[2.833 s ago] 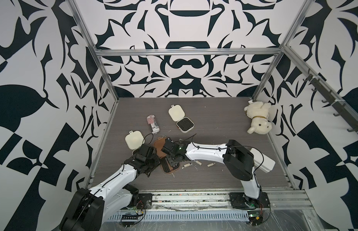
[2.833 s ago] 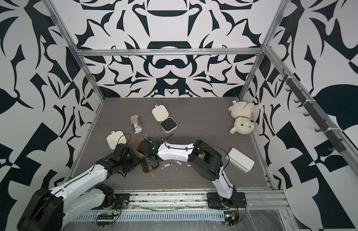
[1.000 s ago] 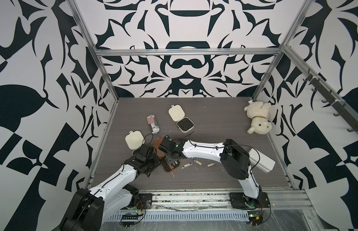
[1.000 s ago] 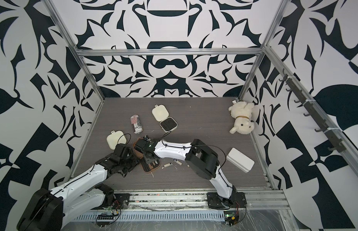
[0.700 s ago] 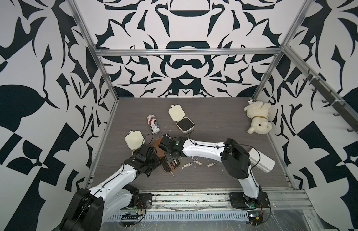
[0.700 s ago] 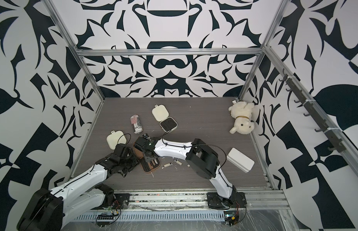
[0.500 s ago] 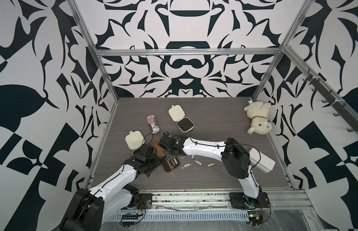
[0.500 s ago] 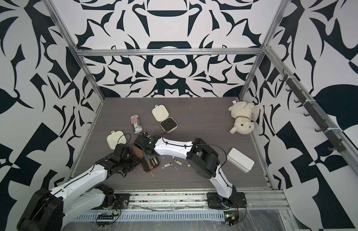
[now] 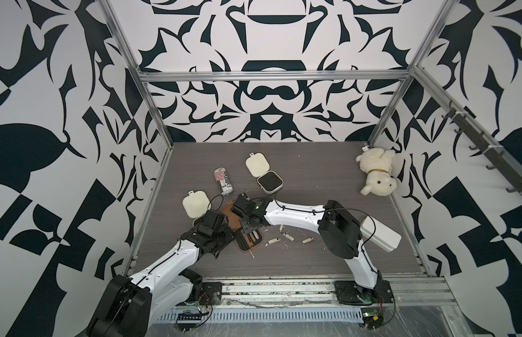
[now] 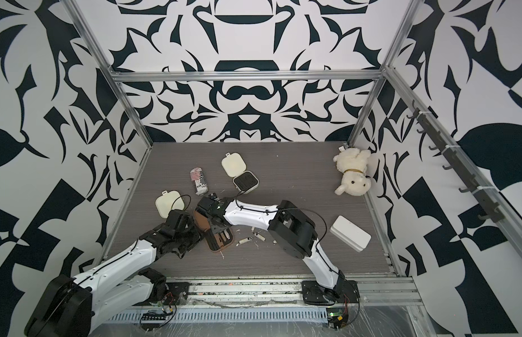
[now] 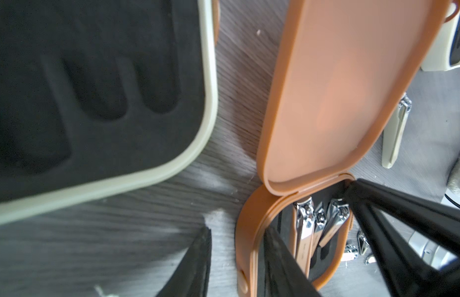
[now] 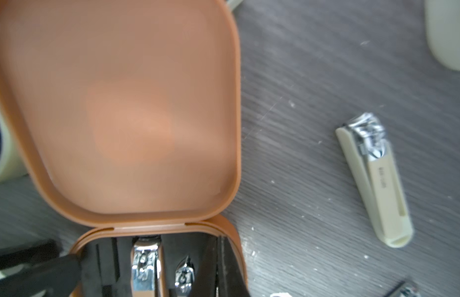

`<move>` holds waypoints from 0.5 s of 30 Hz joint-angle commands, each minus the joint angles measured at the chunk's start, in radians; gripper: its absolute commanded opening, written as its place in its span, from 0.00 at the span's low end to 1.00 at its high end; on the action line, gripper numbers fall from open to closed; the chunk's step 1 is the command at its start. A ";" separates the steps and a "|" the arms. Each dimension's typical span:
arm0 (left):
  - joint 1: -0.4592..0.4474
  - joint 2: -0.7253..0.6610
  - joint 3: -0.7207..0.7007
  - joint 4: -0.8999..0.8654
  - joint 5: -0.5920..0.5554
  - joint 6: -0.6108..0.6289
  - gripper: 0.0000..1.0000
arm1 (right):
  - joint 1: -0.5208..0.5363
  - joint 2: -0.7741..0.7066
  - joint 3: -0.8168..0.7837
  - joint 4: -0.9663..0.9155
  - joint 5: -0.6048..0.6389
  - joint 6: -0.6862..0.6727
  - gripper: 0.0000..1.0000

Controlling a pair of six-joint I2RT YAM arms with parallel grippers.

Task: Organize nail clipper sets
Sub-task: Place the nail clipper in the storage box.

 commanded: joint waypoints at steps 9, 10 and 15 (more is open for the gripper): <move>0.000 -0.002 -0.022 -0.047 -0.016 0.001 0.38 | -0.004 -0.049 -0.076 0.024 -0.017 0.029 0.07; 0.001 0.000 -0.022 -0.047 -0.016 0.000 0.38 | -0.003 -0.049 -0.081 0.027 -0.017 0.031 0.07; 0.000 -0.001 -0.022 -0.047 -0.016 0.001 0.38 | -0.004 -0.046 -0.099 0.037 -0.016 0.038 0.08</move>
